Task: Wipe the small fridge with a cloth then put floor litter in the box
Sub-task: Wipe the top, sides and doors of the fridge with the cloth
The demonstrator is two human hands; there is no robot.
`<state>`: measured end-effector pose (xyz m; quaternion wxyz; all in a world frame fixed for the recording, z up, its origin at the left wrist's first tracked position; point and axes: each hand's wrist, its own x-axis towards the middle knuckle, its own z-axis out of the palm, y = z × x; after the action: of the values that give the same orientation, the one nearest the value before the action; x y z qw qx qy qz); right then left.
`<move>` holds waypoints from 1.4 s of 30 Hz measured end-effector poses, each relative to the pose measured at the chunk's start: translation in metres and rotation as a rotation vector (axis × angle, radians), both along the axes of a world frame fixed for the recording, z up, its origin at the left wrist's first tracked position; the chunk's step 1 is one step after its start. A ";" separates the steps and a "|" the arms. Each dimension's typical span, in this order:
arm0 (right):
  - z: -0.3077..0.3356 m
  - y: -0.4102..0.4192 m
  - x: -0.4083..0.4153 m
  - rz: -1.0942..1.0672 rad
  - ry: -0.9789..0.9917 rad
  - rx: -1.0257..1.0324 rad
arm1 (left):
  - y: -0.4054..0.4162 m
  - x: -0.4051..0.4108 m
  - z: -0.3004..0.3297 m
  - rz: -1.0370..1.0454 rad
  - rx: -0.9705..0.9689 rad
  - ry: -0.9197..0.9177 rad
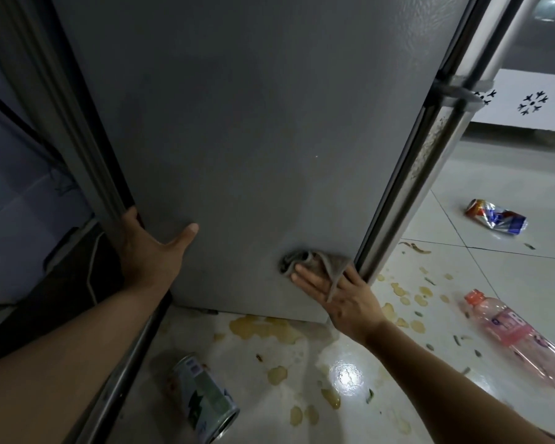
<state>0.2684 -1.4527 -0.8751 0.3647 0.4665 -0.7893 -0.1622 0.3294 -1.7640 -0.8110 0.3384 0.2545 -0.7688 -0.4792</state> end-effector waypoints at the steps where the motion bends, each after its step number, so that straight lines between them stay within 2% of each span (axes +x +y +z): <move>1: -0.001 -0.001 0.002 -0.013 0.014 0.091 | 0.000 0.000 -0.001 -0.013 0.018 -0.001; 3: -0.001 -0.002 0.007 -0.036 0.003 0.209 | 0.000 0.002 -0.003 -0.020 0.043 -0.006; 5: 0.013 -0.004 0.008 -0.019 0.009 0.232 | -0.001 0.004 -0.002 -0.026 0.049 -0.013; 6: 0.025 -0.010 0.005 0.009 0.013 0.174 | -0.002 0.005 -0.003 -0.032 0.053 -0.017; 9: 0.062 -0.043 -0.005 0.045 -0.049 -0.186 | -0.003 0.008 -0.005 -0.054 0.064 -0.006; 11: 0.071 -0.063 -0.010 0.076 -0.015 -0.344 | -0.004 0.008 -0.006 -0.074 0.061 0.017; 13: 0.056 -0.073 -0.010 0.061 0.037 -0.256 | -0.005 0.009 -0.008 -0.089 0.059 0.017; 18: 0.003 -0.081 0.010 0.009 -0.068 0.376 | -0.005 0.012 -0.006 -0.113 0.063 0.043; 20: 0.006 -0.087 0.010 0.002 -0.053 0.456 | -0.006 0.013 -0.005 -0.131 0.075 0.043; 22: 0.023 -0.098 0.008 0.038 -0.013 0.341 | -0.009 0.015 -0.006 -0.158 0.082 0.033; 26: 0.069 -0.136 0.002 0.121 -0.037 -0.105 | -0.027 0.017 -0.017 -0.212 0.086 0.004; 28: 0.068 -0.145 0.001 0.139 -0.021 -0.183 | -0.038 0.016 -0.024 -0.242 0.100 -0.034; 30: 0.048 -0.146 0.003 0.107 -0.009 -0.084 | -0.046 0.017 -0.030 -0.305 0.135 -0.081; 33: 0.008 -0.148 0.011 0.069 -0.032 0.315 | -0.050 0.018 -0.037 -0.391 0.169 -0.118; 35: -0.002 -0.154 0.018 0.020 -0.091 0.503 | -0.050 0.019 -0.038 -0.413 0.188 -0.107; 38: 0.006 -0.162 0.019 -0.001 -0.114 0.458 | -0.053 0.020 -0.037 -0.438 0.243 -0.102; 42: 0.047 -0.192 0.011 0.087 -0.068 0.153 | -0.061 0.023 -0.035 -0.470 0.320 -0.108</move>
<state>0.2792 -1.6443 -0.8277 0.3076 0.5321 -0.7656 -0.1900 0.3525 -1.8252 -0.8463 0.1323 0.1447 -0.7383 -0.6453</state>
